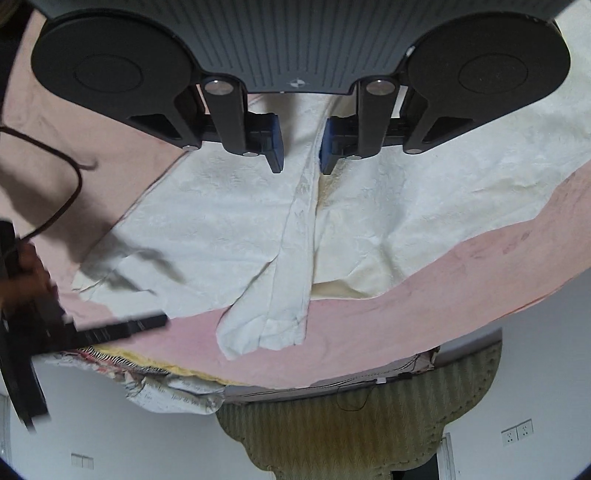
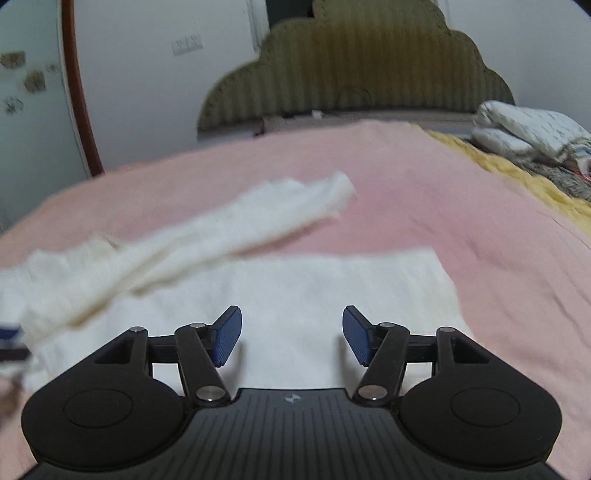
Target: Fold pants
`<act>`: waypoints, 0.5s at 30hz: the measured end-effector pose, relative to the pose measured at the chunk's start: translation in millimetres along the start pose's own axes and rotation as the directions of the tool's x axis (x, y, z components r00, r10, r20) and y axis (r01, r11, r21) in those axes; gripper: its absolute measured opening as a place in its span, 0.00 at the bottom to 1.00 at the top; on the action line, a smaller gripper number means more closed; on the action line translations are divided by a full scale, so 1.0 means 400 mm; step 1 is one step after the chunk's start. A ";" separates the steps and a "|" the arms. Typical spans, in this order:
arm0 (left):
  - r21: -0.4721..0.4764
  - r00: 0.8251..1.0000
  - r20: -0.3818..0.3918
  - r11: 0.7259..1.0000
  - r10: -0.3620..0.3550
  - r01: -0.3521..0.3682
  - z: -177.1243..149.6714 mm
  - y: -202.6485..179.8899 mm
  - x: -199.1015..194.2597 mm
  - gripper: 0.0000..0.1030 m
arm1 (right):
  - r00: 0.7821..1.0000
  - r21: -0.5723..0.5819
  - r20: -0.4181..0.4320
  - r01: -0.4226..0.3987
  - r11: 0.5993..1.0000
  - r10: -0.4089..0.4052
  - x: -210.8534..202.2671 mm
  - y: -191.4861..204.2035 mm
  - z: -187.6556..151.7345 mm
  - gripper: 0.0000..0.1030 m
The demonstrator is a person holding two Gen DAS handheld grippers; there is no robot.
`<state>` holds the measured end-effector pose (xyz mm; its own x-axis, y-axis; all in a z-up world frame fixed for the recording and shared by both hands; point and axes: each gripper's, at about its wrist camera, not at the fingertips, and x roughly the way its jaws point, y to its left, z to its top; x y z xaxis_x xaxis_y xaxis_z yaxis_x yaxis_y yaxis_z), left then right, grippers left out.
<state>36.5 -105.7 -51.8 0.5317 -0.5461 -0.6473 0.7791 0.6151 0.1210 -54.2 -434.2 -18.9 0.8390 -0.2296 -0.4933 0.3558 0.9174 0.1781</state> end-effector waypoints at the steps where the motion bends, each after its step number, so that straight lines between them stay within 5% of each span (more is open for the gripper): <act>1: 0.009 1.000 0.002 1.000 0.010 -0.010 -0.003 -0.003 0.007 0.18 | 1.000 -0.021 0.012 -0.018 1.000 0.018 0.026 0.024 0.028 0.58; 7: 0.014 0.999 0.030 1.000 0.021 -0.021 0.000 -0.017 0.029 0.18 | 0.998 -0.135 -0.035 -0.049 0.990 0.045 0.280 0.150 0.192 0.58; 11: -0.014 0.999 0.035 1.000 0.006 -0.006 0.006 -0.008 0.047 0.19 | 0.987 -0.120 -0.145 0.055 0.991 -0.073 0.479 0.174 0.272 0.58; 15: -0.026 0.999 0.046 1.000 -0.008 0.009 0.009 -0.005 0.057 0.27 | 0.945 -0.046 -0.280 0.162 0.986 -0.168 0.627 0.152 0.295 0.69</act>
<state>48.3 -121.3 -64.2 0.5403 -0.5768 -0.6127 0.7749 0.6248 0.0952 226.5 -474.3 -31.3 0.6181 -0.2808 -0.7343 0.4679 0.8819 0.0567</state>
